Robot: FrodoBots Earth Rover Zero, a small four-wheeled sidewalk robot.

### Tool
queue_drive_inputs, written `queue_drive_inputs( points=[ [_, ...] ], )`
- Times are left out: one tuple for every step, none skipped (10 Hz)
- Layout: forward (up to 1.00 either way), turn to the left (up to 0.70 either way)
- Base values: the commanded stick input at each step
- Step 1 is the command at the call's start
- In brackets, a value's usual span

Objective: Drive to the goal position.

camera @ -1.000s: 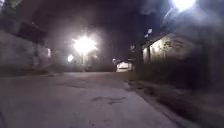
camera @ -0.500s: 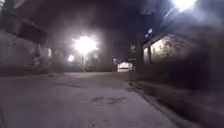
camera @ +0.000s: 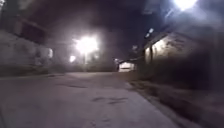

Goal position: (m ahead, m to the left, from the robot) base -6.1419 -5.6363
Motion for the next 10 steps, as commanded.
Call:
queue_drive_inputs(
  points=[
    [0.00, 0.70],
    [0.00, 0.70],
    [0.00, 0.70],
    [0.00, 0.70],
    [0.00, 0.70],
    [0.00, 0.70],
    [0.00, 0.70],
    [0.00, 0.70],
    [0.00, 0.70],
    [0.00, 0.70]
  ],
)
